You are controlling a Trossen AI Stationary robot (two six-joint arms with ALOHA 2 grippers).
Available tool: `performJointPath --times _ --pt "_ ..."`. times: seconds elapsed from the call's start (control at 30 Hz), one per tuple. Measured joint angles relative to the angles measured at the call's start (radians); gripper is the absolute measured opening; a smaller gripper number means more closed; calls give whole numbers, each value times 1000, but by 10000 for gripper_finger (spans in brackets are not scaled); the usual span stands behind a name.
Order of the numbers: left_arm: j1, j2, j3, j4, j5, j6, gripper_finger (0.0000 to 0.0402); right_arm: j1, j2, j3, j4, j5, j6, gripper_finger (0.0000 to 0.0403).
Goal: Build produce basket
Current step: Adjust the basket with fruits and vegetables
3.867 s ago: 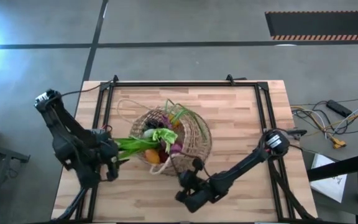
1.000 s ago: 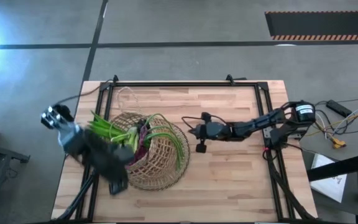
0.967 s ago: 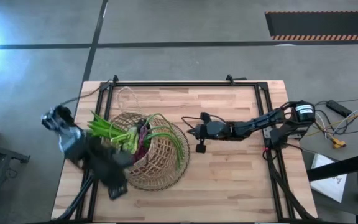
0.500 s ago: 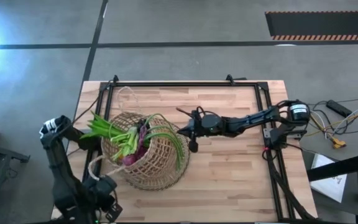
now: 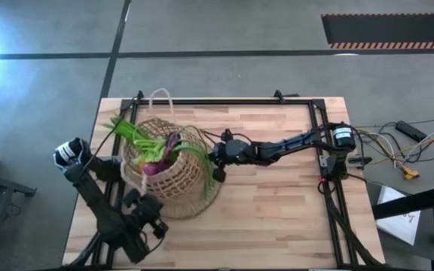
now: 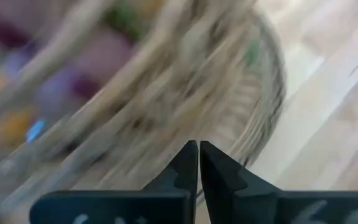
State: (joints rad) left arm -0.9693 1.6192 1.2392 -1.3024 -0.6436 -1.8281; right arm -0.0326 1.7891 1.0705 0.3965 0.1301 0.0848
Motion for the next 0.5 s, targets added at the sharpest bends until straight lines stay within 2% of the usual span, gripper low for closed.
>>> performJointPath --times 0.17,0.33,0.5 --pt "78 0 -14 135 -134 195 0 2 -43 19 -178 -34 -57 8" --pt "164 0 -46 368 -183 415 0 8 -156 -29 -401 -37 -84 8" --pt "268 0 -92 648 -207 660 0 36 -345 -157 -492 -33 -51 8"
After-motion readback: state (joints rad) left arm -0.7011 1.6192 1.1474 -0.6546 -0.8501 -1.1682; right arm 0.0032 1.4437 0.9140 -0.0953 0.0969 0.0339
